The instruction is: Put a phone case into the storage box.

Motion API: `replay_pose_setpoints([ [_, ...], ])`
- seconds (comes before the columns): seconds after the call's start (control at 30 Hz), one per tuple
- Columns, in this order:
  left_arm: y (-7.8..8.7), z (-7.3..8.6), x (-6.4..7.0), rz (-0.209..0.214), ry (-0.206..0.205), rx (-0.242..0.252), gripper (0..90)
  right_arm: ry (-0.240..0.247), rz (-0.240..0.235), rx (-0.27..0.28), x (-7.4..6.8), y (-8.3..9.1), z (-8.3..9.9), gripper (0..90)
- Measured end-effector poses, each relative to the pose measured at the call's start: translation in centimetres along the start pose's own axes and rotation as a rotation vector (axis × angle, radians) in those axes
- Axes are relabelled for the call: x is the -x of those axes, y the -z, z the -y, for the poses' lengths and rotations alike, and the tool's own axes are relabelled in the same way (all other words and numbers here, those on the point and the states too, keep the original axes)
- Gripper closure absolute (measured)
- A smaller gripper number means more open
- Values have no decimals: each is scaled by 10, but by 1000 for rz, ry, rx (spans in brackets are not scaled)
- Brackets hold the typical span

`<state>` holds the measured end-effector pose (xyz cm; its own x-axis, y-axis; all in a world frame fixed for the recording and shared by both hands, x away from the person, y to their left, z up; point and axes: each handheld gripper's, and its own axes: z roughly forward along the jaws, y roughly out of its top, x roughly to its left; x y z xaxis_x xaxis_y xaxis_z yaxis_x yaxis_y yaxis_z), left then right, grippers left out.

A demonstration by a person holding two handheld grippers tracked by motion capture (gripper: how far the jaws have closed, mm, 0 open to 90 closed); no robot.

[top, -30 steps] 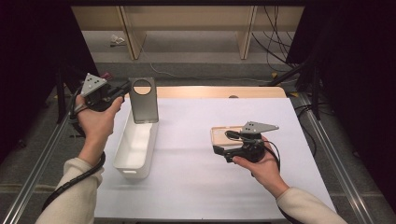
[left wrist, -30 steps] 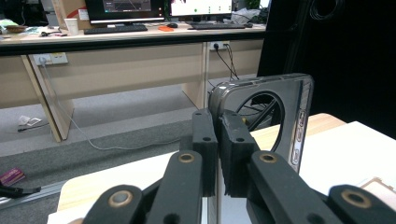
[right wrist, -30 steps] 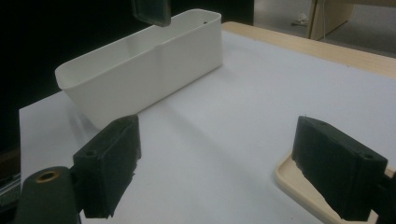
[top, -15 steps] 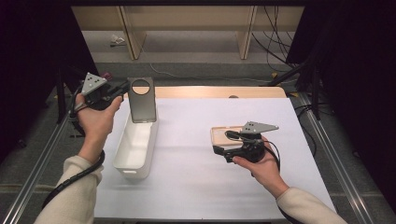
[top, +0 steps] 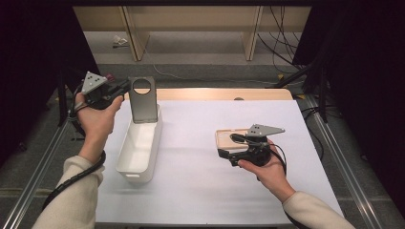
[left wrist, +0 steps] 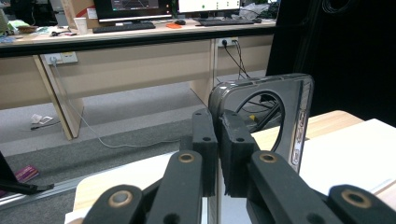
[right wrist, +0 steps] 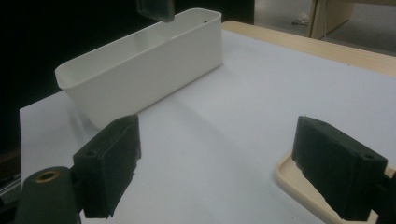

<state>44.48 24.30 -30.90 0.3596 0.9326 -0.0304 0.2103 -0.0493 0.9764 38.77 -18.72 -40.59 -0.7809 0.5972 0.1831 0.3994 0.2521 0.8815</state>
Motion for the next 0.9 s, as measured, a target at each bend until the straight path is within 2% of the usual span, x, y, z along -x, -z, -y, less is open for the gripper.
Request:
replay_pose_setpoints([
  [0.33,-4,2,-6,-8,15,-5,851,-1,-1,2,0,0,0,164],
  [0.9,-10,5,-12,-22,12,-12,850,-1,-2,2,0,1,0,164],
])
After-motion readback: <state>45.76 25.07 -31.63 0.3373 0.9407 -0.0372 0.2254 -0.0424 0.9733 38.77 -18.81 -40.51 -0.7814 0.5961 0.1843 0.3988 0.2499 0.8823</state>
